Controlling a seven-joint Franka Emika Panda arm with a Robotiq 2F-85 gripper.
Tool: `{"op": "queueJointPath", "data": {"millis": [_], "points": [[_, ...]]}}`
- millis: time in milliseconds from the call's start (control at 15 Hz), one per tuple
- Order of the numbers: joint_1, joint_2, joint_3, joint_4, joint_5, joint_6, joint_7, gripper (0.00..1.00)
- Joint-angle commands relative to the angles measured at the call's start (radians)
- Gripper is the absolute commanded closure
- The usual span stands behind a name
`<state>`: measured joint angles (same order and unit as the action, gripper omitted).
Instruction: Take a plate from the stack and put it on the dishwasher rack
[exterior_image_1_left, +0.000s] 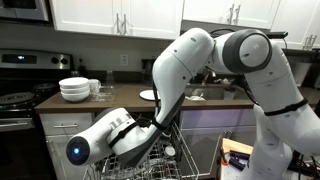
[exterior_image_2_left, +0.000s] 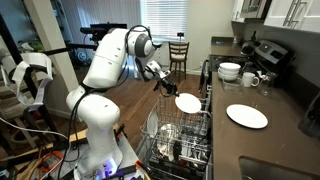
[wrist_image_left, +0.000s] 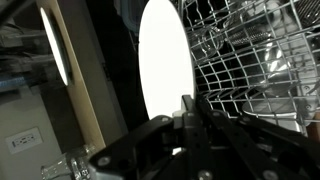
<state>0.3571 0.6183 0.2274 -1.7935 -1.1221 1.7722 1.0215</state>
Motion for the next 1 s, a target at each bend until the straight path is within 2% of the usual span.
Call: {"op": "queueJointPath", "data": {"millis": [0, 467, 933], "points": [[0.02, -0.02, 0.015, 0.006, 0.09, 0.005, 0.0, 0.98], [0.01, -0.159, 0.051, -0.126, 0.247, 0.126, -0.064, 0.98], [-0.035, -0.368, 0.042, -0.395, 0.356, 0.365, -0.186, 0.99]]}}
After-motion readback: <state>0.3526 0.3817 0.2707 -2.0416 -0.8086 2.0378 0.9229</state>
